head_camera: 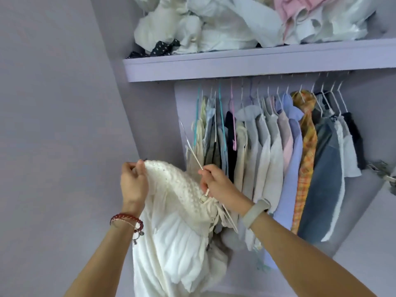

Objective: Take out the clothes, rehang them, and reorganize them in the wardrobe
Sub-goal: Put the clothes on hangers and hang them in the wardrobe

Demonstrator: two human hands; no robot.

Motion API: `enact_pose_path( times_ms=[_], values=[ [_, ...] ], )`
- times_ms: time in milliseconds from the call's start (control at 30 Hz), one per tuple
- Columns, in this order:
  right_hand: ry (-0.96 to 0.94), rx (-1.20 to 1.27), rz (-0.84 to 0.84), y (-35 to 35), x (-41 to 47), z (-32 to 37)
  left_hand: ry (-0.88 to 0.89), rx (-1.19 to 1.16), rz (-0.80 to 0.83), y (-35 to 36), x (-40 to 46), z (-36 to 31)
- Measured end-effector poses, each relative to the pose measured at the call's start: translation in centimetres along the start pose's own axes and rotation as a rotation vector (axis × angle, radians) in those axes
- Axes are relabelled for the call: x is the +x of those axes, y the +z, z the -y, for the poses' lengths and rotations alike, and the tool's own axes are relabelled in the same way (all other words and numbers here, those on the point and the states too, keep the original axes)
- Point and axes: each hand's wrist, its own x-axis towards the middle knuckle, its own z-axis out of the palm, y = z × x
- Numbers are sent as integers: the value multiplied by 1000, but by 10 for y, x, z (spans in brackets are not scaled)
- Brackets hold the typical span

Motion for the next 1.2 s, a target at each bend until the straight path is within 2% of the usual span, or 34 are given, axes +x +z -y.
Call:
enact_pose_path(
  times_ms=[267, 467, 700, 833, 900, 1000, 1133, 1200],
  values=[
    [-60, 97, -213, 44, 157, 5, 68, -52, -101, 41, 98, 15],
    [-102, 194, -425, 40, 239, 1, 43, -63, -13, 92, 140, 27],
    [-149, 167, -548, 45, 300, 2, -23, -48, 21, 113, 164, 52],
    [-119, 174, -585, 39, 327, -3, -82, 48, 123, 123, 175, 62],
    [-86, 148, -588, 37, 334, -9, -152, 125, 184, 131, 180, 67],
    [-62, 107, -559, 30, 330, -27, -291, 108, 226, 150, 189, 74],
    [-80, 46, -546, 7, 317, -44, -426, 43, 131, 186, 215, 74],
    [-90, 32, -518, -3, 312, -50, -411, 37, 47, 205, 234, 66]
  ],
)
